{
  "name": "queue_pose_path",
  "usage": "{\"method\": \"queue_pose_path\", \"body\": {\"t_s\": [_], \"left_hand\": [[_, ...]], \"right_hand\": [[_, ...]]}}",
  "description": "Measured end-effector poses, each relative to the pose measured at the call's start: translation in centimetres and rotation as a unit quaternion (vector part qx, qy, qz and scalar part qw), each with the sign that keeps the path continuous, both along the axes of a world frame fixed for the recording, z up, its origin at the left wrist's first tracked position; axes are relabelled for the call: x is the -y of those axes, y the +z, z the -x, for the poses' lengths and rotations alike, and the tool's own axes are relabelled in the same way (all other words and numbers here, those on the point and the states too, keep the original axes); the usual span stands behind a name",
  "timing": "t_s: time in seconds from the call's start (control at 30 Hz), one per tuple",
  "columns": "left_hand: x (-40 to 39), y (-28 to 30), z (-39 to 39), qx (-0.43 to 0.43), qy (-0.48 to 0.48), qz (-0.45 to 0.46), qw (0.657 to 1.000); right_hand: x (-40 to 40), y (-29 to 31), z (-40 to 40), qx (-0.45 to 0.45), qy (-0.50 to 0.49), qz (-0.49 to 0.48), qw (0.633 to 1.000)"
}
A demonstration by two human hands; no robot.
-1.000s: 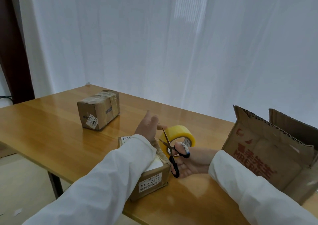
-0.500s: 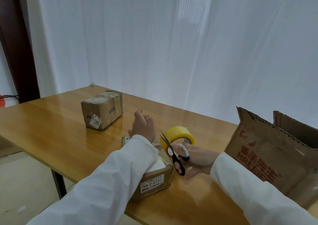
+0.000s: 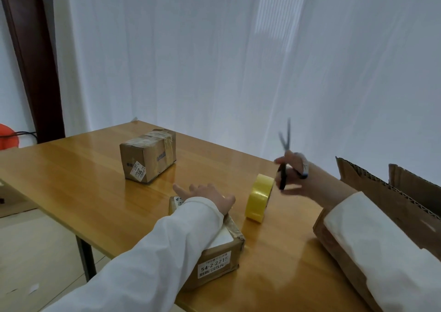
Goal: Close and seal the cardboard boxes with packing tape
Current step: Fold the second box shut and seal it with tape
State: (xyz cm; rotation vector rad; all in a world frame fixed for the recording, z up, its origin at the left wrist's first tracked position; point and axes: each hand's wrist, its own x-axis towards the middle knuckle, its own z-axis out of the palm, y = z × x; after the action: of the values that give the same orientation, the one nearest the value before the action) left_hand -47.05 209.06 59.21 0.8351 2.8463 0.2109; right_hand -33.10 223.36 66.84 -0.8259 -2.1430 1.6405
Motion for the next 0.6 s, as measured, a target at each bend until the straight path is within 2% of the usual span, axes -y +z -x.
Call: {"method": "queue_pose_path", "body": {"t_s": [0.07, 0.13, 0.27, 0.37, 0.43, 0.47, 0.53, 0.6], "left_hand": [[0.0, 0.5, 0.1, 0.027, -0.008, 0.02, 0.999], [-0.1, 0.8, 0.3, 0.05, -0.015, 0.032, 0.998], [-0.2, 0.3, 0.4, 0.018, -0.021, 0.012, 1.0], [0.1, -0.1, 0.8, -0.001, -0.027, -0.007, 1.0], [0.4, 0.0, 1.8, 0.012, -0.021, -0.017, 1.0], [0.5, 0.3, 2.6, 0.028, -0.014, -0.04, 0.999], [0.7, 1.4, 4.2, 0.076, -0.006, -0.153, 0.985], [1.1, 2.5, 5.7, 0.108, -0.032, -0.295, 0.949]], "right_hand": [[-1.8, -0.3, 1.5, -0.035, -0.088, -0.084, 0.992], [-2.3, -1.8, 2.2, -0.05, -0.105, -0.109, 0.987], [-1.6, -5.8, 3.3, -0.032, -0.118, -0.091, 0.988], [-1.4, -7.1, 4.1, -0.097, -0.204, -0.053, 0.973], [-1.2, -7.7, 4.4, -0.108, -0.209, -0.036, 0.971], [-1.1, -8.1, 4.5, -0.105, -0.202, -0.038, 0.973], [-0.8, -8.9, 4.6, -0.098, -0.188, -0.029, 0.977], [-0.6, -9.4, 4.8, -0.109, -0.181, -0.006, 0.977]]}}
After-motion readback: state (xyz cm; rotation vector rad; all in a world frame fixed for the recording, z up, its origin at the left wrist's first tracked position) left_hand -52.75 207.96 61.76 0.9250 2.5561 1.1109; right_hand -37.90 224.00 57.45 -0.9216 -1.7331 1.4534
